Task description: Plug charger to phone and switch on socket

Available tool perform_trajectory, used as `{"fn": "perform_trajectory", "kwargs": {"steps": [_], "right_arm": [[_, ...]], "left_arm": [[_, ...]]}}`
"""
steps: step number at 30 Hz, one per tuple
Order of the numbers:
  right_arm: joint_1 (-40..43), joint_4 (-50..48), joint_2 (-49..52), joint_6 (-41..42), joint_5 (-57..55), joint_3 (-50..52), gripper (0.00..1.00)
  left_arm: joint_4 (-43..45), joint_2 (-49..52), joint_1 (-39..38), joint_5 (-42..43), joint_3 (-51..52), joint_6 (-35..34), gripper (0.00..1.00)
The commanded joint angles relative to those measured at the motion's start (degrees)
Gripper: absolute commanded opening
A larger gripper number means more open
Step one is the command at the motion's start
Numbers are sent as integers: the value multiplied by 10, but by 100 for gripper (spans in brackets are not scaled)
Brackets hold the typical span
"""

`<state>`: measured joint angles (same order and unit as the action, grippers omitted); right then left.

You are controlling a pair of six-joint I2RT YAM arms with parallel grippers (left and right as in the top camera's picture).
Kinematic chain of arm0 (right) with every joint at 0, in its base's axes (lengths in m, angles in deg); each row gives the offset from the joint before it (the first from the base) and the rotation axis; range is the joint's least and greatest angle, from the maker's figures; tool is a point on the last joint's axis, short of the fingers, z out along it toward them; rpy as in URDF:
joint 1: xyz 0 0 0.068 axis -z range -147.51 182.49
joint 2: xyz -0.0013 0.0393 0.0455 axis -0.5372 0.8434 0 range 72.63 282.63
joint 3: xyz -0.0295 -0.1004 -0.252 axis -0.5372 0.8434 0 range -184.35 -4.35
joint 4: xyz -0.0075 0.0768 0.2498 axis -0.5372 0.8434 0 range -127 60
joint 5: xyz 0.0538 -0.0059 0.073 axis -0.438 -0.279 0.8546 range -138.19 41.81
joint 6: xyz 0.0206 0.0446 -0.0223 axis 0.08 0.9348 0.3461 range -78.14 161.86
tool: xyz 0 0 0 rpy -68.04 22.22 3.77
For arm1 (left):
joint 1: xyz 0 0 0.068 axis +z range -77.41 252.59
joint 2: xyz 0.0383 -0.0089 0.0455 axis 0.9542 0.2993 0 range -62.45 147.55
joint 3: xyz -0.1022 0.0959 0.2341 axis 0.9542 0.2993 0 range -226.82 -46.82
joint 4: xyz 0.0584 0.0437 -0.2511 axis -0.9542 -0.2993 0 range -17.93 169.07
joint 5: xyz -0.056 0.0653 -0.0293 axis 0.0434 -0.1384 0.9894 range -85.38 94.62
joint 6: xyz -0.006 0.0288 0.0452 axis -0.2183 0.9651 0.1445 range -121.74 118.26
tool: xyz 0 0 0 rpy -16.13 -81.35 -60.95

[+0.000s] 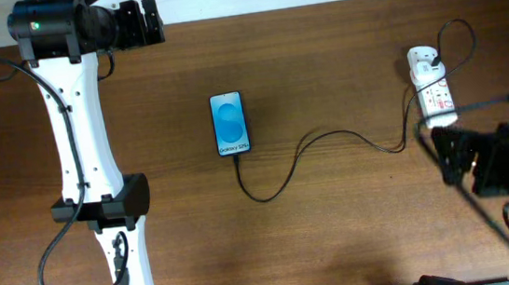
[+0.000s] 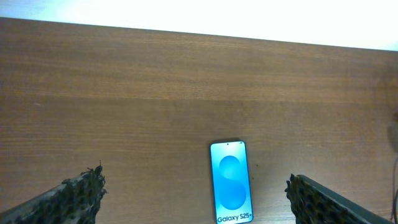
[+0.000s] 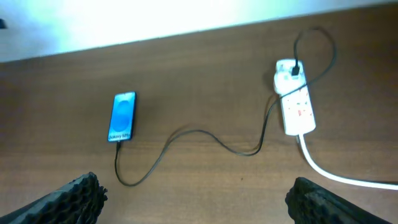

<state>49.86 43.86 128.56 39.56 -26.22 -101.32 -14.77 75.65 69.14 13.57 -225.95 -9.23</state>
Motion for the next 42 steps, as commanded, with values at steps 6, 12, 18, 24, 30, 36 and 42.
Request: {"fn": "perform_trajectory", "kwargs": {"steps": [6, 12, 18, 24, 30, 36, 42], "right_arm": [[-6, -12, -72, -9, -61, 42, 98], [-65, -426, -297, -9, -118, 457, 98], [-122, -742, -482, -9, -122, 802, 98], [-151, -828, -532, -9, -151, 937, 98], [-151, -770, -557, -5, -150, 967, 98], [-151, -770, -557, -5, -150, 967, 98], [-151, -770, -557, -5, -150, 967, 98]], "left_arm": [[0, -12, 2, -4, -2, 3, 100], [0, -12, 2, -4, -2, 3, 99], [0, -12, 2, -4, -2, 3, 99], [0, -12, 2, -4, -2, 3, 99], [0, -12, 2, -4, -2, 3, 99], [0, -12, 2, -4, -2, 3, 99], [0, -12, 2, -4, -2, 3, 99]]}}
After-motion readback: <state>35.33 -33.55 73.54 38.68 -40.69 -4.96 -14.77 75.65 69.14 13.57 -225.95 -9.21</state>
